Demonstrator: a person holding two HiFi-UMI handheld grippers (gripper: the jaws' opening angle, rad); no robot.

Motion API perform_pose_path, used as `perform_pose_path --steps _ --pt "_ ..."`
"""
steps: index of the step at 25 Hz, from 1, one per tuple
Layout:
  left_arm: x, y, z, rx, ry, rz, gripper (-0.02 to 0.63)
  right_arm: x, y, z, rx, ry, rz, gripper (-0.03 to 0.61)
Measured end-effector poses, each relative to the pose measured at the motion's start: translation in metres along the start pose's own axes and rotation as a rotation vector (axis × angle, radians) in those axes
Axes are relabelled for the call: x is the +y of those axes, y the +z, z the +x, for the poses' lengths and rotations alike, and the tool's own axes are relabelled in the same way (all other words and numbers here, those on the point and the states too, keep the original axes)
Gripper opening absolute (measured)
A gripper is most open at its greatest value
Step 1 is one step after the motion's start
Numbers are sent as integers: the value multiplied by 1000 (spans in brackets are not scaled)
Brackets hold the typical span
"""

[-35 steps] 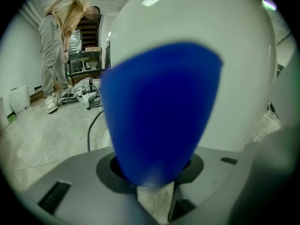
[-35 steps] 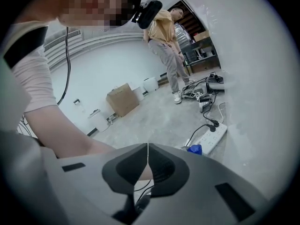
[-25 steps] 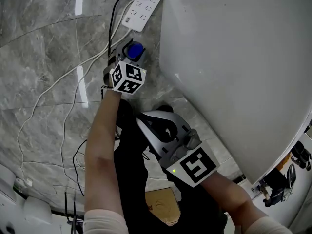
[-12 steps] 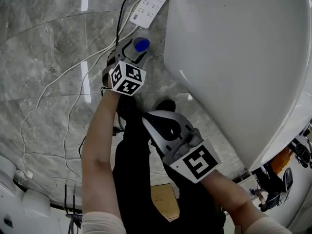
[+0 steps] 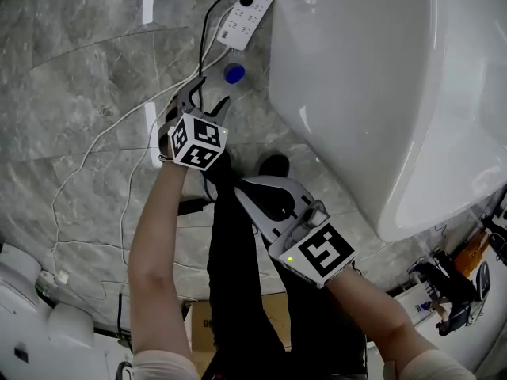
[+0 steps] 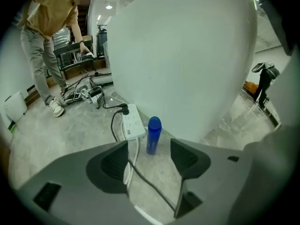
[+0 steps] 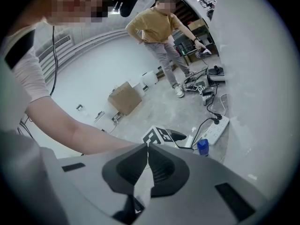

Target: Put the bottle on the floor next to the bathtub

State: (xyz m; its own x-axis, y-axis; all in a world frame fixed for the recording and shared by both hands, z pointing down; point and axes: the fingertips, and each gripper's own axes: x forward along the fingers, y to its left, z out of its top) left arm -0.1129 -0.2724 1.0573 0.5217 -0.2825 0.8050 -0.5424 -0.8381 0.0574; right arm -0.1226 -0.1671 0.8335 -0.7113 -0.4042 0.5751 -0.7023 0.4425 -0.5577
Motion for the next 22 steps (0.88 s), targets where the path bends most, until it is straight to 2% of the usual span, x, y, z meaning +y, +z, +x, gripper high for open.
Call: perform_pose_path --steps 4,7,10,13,15,17,22 --pt "15 8 -52 16 39 -49 325 25 19 -18 16 29 0 29" --pt "32 33 -99 -5 86 -109 324 43 37 -39 31 31 -13 29" --pt "39 77 -150 -75 110 -171 321 55 53 -65 56 24 -34 29" --pt "43 130 -196 -164 104 -220 266 64 78 -88 74 5 -62 29" --pt "45 164 -224 -209 96 -260 258 70 101 -102 67 0 -73 29" --pt "35 193 -249 -234 84 -282 258 82 122 -123 64 6 -83 29" --pt "7 259 -317 -317 53 -310 245 102 166 -179 54 -21 -185 29"
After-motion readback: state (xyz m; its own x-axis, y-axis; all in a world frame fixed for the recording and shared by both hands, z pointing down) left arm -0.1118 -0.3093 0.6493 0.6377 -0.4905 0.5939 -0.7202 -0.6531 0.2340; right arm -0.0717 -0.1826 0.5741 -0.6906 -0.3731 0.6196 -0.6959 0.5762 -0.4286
